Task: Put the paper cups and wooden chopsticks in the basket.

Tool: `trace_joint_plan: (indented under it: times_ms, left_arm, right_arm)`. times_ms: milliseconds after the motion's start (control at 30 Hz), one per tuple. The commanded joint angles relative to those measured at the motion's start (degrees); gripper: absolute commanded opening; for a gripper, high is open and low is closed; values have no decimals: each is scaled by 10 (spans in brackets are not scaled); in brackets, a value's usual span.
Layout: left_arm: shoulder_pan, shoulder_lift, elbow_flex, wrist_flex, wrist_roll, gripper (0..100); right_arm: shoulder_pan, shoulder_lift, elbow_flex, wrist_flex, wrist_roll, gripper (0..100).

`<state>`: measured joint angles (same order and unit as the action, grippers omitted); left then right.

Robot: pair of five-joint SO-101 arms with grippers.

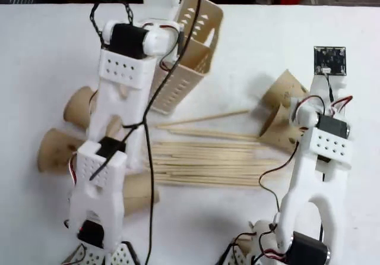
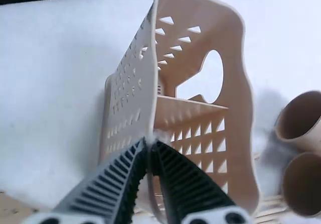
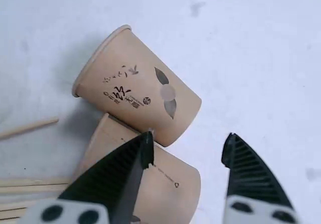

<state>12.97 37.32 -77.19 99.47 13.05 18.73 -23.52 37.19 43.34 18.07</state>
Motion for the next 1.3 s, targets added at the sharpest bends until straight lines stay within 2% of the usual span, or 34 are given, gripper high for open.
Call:
trace_joint_plan:
  times_ms: [0, 233, 333, 467, 667, 800, 933, 1033, 1167, 1267]
  left_arm:
    - [3, -41, -6, -18, 70, 20]
    - [-13, -41, -6, 0, 115, 33]
    - [-45, -41, -5, 9, 107, 102]
    - [-90, -41, -5, 13, 35, 169]
    - [-135, -49, -13, 8, -65, 169]
    - [-150, -68, -42, 8, -142, 169]
    - [-187, -111, -91, 31, -148, 169]
    - [-244, -152, -40, 32, -169, 169]
    - [-312, -211, 111, 31, -211, 169]
    - [-346, -253, 229, 28, -264, 169]
  right_arm:
    - [5, -17, 8, 2, 13, 230]
    - [7, -20, 25, -1, 57, 230]
    - [7, -20, 25, -2, 58, 231]
    - [2, -15, 22, 1, 60, 232]
    - [-37, -20, 15, 37, 60, 231]
    - [-86, -15, -53, 130, 60, 231]
    - [-141, -15, -132, 214, 60, 230]
    - [-180, -15, -156, 235, 68, 229]
    - [-238, -15, -155, 239, 144, 229]
    - [-273, -15, -156, 244, 152, 229]
